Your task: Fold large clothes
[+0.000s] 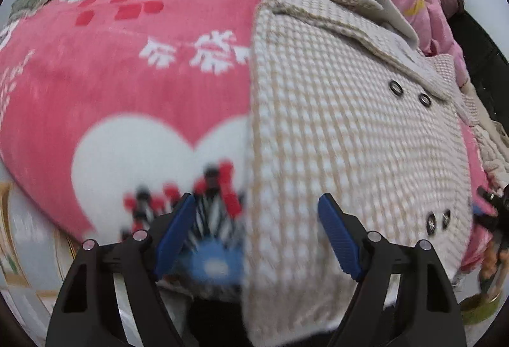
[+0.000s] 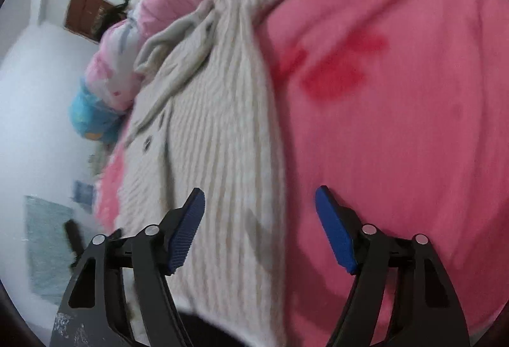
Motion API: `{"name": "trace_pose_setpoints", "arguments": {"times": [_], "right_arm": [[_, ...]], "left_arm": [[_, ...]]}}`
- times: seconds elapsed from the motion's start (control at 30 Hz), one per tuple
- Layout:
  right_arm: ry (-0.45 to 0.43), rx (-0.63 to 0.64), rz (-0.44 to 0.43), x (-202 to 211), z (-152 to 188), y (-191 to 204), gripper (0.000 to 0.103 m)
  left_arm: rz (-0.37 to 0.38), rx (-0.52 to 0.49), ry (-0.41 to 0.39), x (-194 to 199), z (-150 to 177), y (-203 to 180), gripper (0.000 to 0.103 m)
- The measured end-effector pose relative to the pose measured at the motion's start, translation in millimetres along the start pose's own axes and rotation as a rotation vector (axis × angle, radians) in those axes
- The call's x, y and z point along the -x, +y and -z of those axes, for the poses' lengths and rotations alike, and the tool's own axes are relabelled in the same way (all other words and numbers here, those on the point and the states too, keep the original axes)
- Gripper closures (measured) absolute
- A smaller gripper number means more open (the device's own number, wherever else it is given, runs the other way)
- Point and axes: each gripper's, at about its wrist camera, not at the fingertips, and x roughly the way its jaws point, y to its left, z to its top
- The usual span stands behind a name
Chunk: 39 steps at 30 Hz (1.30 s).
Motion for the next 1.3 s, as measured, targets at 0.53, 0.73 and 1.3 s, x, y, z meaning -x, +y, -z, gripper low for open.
{"name": "trace_pose_setpoints", "arguments": {"times": [0.53,0.73,1.3], "right_arm": [[0.098,-0.026,-0.17,1,90,-2,0.053],[0.062,0.006,-0.069,-5,96,4,0.076],[-0.174,0.31,-0.115,148,118,95,0.097]], "left_arm": [[0.088,0.128,0.068,-11,75,14,0.043],[0.053,0.066,0.057,-5,80,-4,0.085],[0.013,-0.187,-0.227,177,92,-19,0.096]]}}
